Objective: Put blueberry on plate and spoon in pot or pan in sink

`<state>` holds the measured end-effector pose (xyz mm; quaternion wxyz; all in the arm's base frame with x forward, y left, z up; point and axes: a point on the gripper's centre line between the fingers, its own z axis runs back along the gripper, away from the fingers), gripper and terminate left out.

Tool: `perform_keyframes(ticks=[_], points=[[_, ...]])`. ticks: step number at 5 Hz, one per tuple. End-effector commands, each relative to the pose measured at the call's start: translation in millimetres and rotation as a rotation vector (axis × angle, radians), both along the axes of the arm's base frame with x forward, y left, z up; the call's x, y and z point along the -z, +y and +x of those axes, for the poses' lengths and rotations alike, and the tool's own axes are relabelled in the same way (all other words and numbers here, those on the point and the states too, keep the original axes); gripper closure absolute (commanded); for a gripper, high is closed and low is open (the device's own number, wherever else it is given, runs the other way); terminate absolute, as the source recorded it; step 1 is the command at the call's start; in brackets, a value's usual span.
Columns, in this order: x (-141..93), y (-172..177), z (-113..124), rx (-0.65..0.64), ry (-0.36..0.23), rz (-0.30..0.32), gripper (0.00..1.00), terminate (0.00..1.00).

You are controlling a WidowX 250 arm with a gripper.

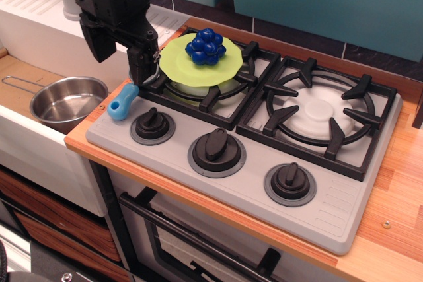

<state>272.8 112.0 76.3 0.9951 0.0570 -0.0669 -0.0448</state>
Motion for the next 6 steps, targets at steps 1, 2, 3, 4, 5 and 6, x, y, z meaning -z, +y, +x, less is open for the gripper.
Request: perform_keyframes(ticks=[1,2,3,4,5,6], points=[[9,3,-9,-0.038,-0.048,0.002,0.0,0.0],[18,6,-11,-0.036,-0.063,-0.011,0.0,0.0],[27,8,-12,-0.035,-0.083,-0.027,0.0,0.0],[32,9,-12,-0.031,-0.1,-0.034,0.0,0.0],[34,10,-15,-0.018,-0.107,-0.048,0.0,0.0],[39,11,-18,-0.011,-0.129,-0.059,0.0,0.0]])
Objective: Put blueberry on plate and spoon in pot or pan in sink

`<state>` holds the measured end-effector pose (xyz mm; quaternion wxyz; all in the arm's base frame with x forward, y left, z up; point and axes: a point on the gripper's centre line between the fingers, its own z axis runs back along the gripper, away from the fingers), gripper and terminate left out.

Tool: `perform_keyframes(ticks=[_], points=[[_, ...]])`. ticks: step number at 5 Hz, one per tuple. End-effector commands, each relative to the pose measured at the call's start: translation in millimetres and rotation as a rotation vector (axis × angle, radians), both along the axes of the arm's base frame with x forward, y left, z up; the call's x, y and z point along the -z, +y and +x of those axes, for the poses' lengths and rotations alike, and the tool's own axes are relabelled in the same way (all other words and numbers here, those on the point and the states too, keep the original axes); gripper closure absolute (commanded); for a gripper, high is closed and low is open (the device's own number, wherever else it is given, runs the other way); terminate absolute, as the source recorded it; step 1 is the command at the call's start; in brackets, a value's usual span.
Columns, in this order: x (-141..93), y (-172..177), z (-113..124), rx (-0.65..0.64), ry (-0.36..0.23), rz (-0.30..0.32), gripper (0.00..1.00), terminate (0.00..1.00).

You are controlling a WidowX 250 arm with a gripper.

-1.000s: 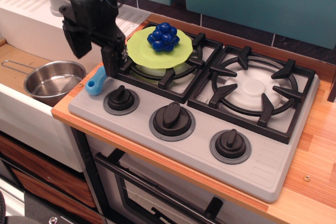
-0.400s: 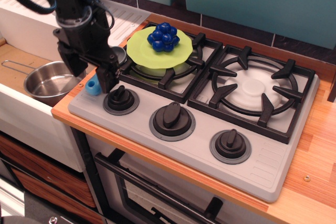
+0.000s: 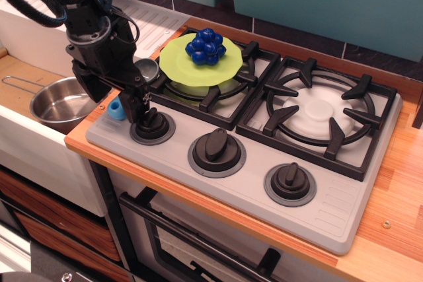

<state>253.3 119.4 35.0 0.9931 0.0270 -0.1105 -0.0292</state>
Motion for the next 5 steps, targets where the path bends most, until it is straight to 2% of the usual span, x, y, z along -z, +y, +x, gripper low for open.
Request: perform_keyframes(ticks=[1,4,5], points=[[5,4,0,0.014,-0.06,0.0,0.0,0.0],[18,4,0,0.048,-0.112,0.009,0.0,0.0],[22,5,6,0.049,-0.117,0.019,1.0,0.0]])
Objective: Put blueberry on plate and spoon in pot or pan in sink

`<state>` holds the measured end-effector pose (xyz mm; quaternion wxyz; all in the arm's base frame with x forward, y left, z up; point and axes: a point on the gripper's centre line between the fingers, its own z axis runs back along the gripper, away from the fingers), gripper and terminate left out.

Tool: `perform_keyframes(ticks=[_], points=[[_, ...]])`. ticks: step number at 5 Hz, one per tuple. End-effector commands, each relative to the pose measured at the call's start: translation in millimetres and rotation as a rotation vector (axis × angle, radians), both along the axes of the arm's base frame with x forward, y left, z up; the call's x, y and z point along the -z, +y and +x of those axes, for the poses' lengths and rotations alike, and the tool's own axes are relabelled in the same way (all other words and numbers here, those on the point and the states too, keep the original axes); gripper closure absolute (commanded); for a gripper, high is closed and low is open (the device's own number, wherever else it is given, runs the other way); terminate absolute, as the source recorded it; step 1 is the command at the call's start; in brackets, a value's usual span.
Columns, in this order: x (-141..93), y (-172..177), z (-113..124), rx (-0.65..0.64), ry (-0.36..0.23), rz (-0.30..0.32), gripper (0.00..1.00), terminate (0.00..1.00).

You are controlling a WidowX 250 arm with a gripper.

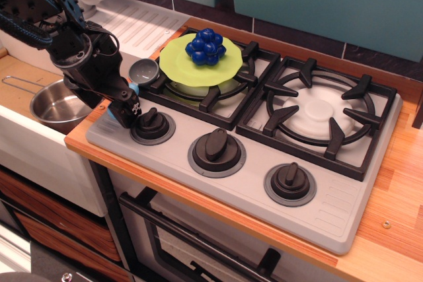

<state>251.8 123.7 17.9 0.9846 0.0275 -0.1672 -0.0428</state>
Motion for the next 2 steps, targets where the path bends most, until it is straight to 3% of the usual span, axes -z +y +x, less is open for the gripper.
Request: perform_keyframes(ticks=[1,2], points=[[8.0,1.2,10.9,0.024,-0.012,0.018,1.0,0.0],[2.8,4.2,12.3,0.04,0.004,0.028,1.0,0.0]])
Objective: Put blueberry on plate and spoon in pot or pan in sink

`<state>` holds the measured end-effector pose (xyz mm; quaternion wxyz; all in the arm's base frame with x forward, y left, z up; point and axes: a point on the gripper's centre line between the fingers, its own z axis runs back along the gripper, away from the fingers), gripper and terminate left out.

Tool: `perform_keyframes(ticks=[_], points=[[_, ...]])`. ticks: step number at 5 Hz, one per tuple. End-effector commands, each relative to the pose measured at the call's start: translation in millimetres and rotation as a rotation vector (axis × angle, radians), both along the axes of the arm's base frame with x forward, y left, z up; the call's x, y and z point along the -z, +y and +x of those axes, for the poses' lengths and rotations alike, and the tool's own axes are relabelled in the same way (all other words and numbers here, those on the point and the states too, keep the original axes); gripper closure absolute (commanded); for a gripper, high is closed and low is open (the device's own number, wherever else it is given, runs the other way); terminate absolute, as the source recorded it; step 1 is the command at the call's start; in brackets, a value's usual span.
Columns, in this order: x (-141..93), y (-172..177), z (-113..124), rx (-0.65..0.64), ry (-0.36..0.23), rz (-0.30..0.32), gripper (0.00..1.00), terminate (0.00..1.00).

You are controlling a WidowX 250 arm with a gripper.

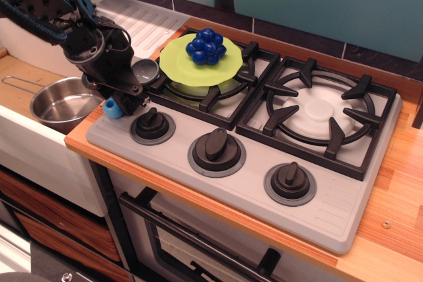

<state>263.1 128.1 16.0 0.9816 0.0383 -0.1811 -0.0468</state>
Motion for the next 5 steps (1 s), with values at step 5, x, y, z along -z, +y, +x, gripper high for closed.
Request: perform_keyframes(ticks=[5], points=[[-45,15,-5,0.072,0.145,0.012,1.0,0.0]])
